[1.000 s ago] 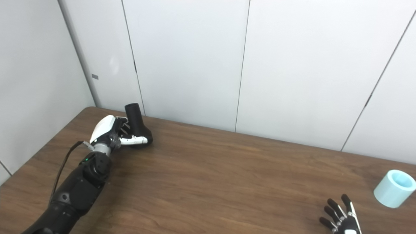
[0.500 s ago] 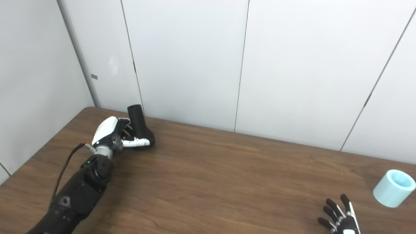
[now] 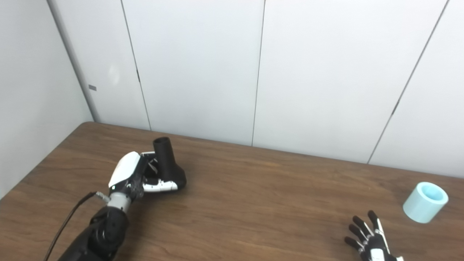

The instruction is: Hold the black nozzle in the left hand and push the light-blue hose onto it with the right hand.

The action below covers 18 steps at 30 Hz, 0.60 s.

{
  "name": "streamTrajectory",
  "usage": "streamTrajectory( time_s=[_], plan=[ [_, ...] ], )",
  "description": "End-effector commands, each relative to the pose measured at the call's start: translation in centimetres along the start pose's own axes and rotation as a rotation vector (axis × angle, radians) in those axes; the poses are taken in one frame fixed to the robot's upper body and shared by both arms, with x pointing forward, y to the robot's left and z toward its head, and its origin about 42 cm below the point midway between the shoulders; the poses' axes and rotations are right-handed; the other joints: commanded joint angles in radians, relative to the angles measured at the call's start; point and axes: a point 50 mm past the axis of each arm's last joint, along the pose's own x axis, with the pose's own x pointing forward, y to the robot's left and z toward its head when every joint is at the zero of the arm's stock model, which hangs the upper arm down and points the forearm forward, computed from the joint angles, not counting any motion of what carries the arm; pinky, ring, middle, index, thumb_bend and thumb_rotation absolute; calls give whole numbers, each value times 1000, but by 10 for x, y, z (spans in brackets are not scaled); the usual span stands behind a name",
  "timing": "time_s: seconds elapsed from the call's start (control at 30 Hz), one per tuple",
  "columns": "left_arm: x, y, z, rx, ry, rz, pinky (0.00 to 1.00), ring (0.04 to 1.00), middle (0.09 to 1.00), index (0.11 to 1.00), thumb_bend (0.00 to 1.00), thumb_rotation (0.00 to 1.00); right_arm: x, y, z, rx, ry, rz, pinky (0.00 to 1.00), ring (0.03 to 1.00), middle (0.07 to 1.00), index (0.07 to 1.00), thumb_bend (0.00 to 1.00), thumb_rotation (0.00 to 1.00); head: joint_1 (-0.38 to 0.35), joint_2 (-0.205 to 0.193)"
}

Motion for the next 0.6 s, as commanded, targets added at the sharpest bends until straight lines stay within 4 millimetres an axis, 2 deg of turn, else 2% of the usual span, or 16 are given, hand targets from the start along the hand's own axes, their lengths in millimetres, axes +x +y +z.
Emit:
streamTrajectory(
  time_s=[0.0,0.13,0.23,0.4,0.57],
  plan=[
    [-5,-6,23,-5,-118,2,300,399,494,528,471,0,-13,14,-21,22,84,6,778,871,893,990,535,1000,-25,4],
    [-24,-27,40,-17,-215,-23,345,421,464,508,475,0,-11,19,-22,20,83,3,761,854,877,980,551,994,-55,8],
    [-35,-40,51,-29,-288,-38,353,436,477,496,477,0,-10,23,-23,22,76,6,743,844,868,968,549,998,-80,14],
    [-51,-53,72,-57,-338,-103,350,449,495,485,477,0,-8,32,-22,10,79,8,729,850,877,961,580,994,-118,20],
    [-69,-67,87,-48,-376,-192,358,456,502,484,477,0,-6,44,-22,15,65,3,707,832,868,963,562,992,-148,24]
  ],
)
